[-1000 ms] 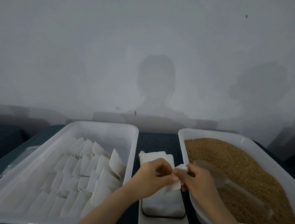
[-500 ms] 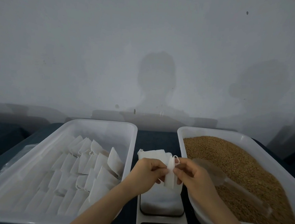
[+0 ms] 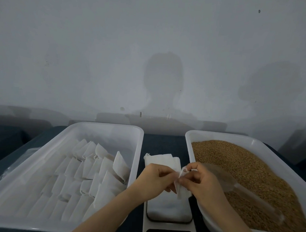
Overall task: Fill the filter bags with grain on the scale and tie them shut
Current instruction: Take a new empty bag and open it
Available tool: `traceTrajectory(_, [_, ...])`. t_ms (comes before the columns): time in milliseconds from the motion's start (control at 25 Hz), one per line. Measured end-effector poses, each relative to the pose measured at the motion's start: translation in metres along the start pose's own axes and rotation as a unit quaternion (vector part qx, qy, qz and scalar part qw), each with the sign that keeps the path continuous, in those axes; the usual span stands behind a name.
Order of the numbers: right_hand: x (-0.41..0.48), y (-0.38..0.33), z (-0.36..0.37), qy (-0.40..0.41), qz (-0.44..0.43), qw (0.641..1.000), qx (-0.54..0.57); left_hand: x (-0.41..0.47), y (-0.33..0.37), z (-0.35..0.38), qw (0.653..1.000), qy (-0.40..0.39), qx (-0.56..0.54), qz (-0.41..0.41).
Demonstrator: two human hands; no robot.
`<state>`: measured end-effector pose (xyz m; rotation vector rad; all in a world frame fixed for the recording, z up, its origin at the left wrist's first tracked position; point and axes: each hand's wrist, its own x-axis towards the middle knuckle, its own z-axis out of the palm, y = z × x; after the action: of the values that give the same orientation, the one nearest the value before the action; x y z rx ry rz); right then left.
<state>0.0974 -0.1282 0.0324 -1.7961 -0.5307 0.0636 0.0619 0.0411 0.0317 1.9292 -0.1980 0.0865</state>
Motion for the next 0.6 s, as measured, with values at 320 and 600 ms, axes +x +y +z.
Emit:
traceTrajectory(320, [-0.0019, 0.0026, 0.0005, 0.046, -0.066, 0.994, -0.074, -0.0003, -0.0006, 0.0013, 0.995, 0.062, 0.071, -0.016])
traceTrajectory(600, [-0.0021, 0.007, 0.0056, 0.013, -0.198, 0.948, -0.249, -0.0031, -0.0059, 0.0006, 0.973, 0.123, 0.182, 0.077])
